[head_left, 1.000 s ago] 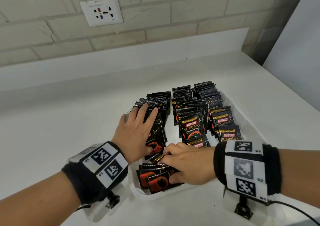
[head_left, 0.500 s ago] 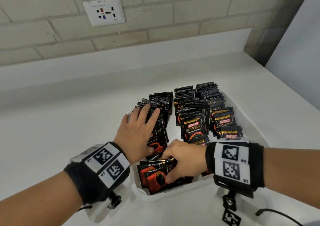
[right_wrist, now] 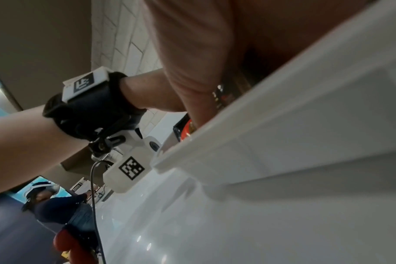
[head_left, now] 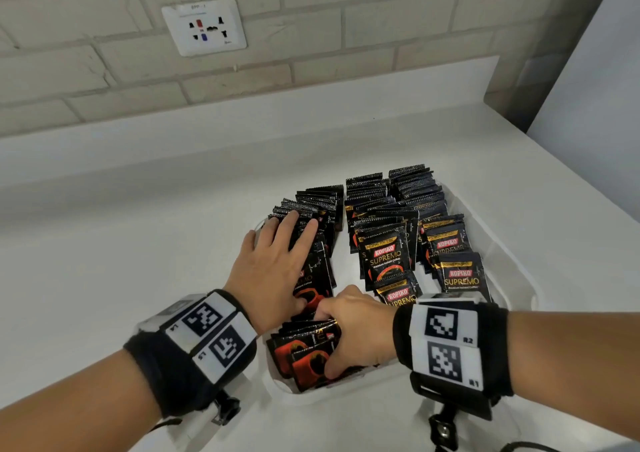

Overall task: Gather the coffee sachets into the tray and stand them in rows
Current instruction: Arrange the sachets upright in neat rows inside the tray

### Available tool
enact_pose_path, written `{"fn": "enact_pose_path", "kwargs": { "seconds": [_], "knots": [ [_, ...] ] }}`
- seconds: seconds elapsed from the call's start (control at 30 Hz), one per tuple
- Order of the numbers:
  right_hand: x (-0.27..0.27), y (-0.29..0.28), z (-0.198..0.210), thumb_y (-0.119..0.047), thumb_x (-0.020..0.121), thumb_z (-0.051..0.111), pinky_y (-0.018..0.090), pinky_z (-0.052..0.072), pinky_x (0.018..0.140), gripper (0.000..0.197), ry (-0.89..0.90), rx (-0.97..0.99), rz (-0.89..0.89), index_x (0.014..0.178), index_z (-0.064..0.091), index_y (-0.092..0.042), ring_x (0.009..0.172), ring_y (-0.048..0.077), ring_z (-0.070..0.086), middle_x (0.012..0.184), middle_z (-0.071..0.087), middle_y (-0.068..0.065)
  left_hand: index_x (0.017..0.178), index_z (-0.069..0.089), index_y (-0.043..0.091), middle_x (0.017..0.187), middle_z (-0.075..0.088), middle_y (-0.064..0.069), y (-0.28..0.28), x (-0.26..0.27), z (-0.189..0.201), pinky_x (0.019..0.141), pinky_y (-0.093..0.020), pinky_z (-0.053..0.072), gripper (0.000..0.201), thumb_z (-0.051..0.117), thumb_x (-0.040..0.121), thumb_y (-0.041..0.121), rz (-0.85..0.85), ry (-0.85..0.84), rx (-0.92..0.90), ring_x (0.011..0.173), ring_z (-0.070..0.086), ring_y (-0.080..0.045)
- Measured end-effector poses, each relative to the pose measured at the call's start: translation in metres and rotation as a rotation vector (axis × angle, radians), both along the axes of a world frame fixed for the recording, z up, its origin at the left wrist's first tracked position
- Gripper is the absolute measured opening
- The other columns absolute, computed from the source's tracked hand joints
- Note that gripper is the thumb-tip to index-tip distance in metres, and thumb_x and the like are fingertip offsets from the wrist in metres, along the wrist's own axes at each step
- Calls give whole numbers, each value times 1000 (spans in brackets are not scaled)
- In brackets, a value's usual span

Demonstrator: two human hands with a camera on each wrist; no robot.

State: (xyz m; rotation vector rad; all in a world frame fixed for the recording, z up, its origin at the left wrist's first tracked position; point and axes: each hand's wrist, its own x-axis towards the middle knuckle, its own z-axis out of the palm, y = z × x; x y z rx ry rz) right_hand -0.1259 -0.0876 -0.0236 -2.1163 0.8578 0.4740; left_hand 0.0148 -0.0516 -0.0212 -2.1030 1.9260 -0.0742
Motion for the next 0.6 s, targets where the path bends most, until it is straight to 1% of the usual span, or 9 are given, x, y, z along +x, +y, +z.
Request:
{"fn": "enact_pose_path", "kwargs": {
  "seconds": [0.03,0.07,0.1,0.17,0.23,0.3,0.4,0.5,0.6],
  "knots": [
    [0,0,0,-27,71,76,26,48,79,58,-12,-3,-4,122,49,-25,106,21,45,124,34,6,146,-20,19,155,-11,-8,0,-1,0,115,-43,8,107,57,81,55,0,-5,0,142,0,-29],
    [2,0,0,-26,71,77,22,49,76,58,-29,8,-12,122,49,-25,103,19,46,124,34,5,146,-20,20,155,-11,-7,1,-1,0,115,-45,6,107,57,81,55,2,-7,0,142,-1,-29],
    [3,-1,1,-26,71,77,15,50,62,56,-43,29,-22,120,50,-25,95,16,48,122,35,4,146,-21,21,155,-12,-7,1,-1,-1,115,-47,4,107,58,81,54,8,-4,-1,142,-3,-29],
    [3,-4,2,-23,72,76,5,32,32,51,-60,95,-54,117,52,-24,71,8,46,110,43,0,145,-21,22,154,-13,-5,3,-1,-1,114,-50,3,107,58,81,53,22,7,0,142,-5,-30],
    [3,-6,2,-19,73,75,6,25,26,46,-85,160,-106,114,54,-22,61,3,42,91,48,-6,145,-23,24,153,-13,-5,5,0,-2,114,-50,6,107,58,81,53,28,17,0,142,-7,-30],
    [3,-7,0,-17,73,75,9,32,32,43,-105,212,-134,111,55,-21,63,3,45,86,50,-9,144,-24,24,153,-14,-5,6,1,-4,115,-49,10,107,58,81,52,28,32,0,142,-7,-30],
    [4,-6,0,-15,72,76,8,38,38,40,-115,261,-152,106,56,-22,67,5,49,100,55,-4,144,-24,25,152,-15,-4,6,3,-4,115,-47,13,107,58,81,51,29,44,1,142,-7,-30],
    [4,-4,-2,-12,71,77,21,50,70,36,-131,297,-187,95,54,-25,84,12,55,115,60,2,144,-24,24,152,-14,-4,6,4,-4,115,-46,14,107,58,81,51,28,46,0,142,-5,-29],
    [4,-2,-3,-11,69,79,33,49,92,37,-136,334,-218,95,56,-25,101,19,58,120,58,5,144,-24,24,153,-14,-4,6,7,-4,115,-45,16,108,58,81,53,33,51,-6,142,-3,-28]
  ]
}}
